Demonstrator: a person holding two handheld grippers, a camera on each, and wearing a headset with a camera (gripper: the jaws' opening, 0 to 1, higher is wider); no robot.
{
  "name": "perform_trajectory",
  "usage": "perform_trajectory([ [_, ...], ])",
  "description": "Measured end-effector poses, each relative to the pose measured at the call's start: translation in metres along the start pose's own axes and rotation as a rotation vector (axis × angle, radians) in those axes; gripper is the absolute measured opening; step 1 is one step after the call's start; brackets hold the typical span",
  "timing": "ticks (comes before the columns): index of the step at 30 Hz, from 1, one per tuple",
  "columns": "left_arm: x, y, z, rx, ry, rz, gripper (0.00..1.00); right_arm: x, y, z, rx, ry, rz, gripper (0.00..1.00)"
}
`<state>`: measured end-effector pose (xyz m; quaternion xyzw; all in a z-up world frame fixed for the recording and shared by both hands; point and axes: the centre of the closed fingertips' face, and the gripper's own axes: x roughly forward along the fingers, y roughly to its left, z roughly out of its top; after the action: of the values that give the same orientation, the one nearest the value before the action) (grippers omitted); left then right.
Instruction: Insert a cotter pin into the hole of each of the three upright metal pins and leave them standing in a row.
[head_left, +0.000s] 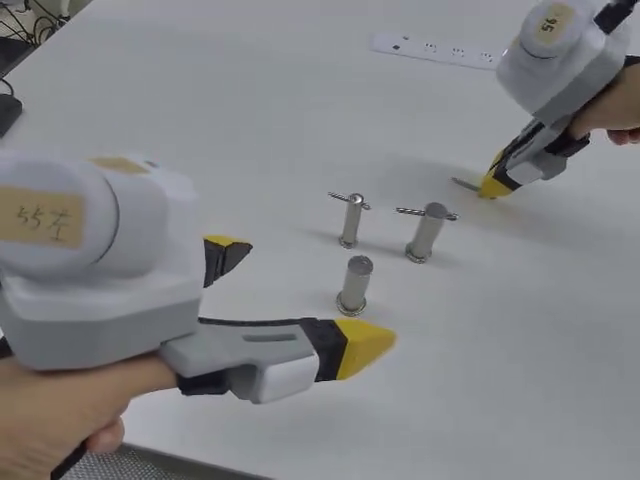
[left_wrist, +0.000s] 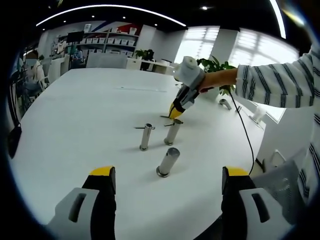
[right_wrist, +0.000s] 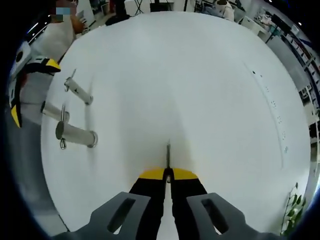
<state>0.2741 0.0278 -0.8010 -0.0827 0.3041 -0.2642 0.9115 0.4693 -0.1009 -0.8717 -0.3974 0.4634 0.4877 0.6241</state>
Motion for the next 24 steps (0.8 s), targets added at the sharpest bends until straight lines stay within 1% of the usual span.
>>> perform_trajectory([
  [1,0.0,-0.001,0.0,-0.001,-0.001,-0.003,0.87,0.0,0.001,-0.001,-0.05,0.025,-0.007,0.05],
  [3,0.0,-0.002,0.0,-0.002,-0.002,-0.006,0.87,-0.001,0.003,-0.002,-0.108,0.059,-0.021,0.04],
  [5,0.0,-0.003,0.001,-0.001,-0.001,-0.009,0.87,-0.001,0.003,-0.002,-0.143,0.079,-0.03,0.04],
  [6,0.0,-0.003,0.001,0.001,-0.001,-0.01,0.87,0.003,-0.004,-0.003,-0.141,0.085,-0.034,0.04],
  [9,-0.001,-0.003,0.001,-0.001,-0.002,-0.009,0.87,0.001,-0.006,-0.004,-0.132,0.092,-0.041,0.03],
  [12,-0.002,-0.002,0.0,-0.001,-0.003,-0.009,0.86,0.002,-0.011,-0.003,-0.095,0.074,-0.044,0.02],
  [17,-0.006,-0.001,0.001,-0.004,-0.006,-0.001,0.86,0.002,-0.012,-0.002,-0.058,0.05,-0.051,0.02],
  [22,-0.009,0.0,0.002,-0.008,-0.009,0.003,0.86,0.001,-0.011,-0.002,-0.069,0.047,-0.052,0.02],
  [24,-0.01,0.0,0.003,-0.007,-0.012,0.006,0.86,0.0,-0.012,-0.005,-0.085,0.064,-0.066,0.01],
])
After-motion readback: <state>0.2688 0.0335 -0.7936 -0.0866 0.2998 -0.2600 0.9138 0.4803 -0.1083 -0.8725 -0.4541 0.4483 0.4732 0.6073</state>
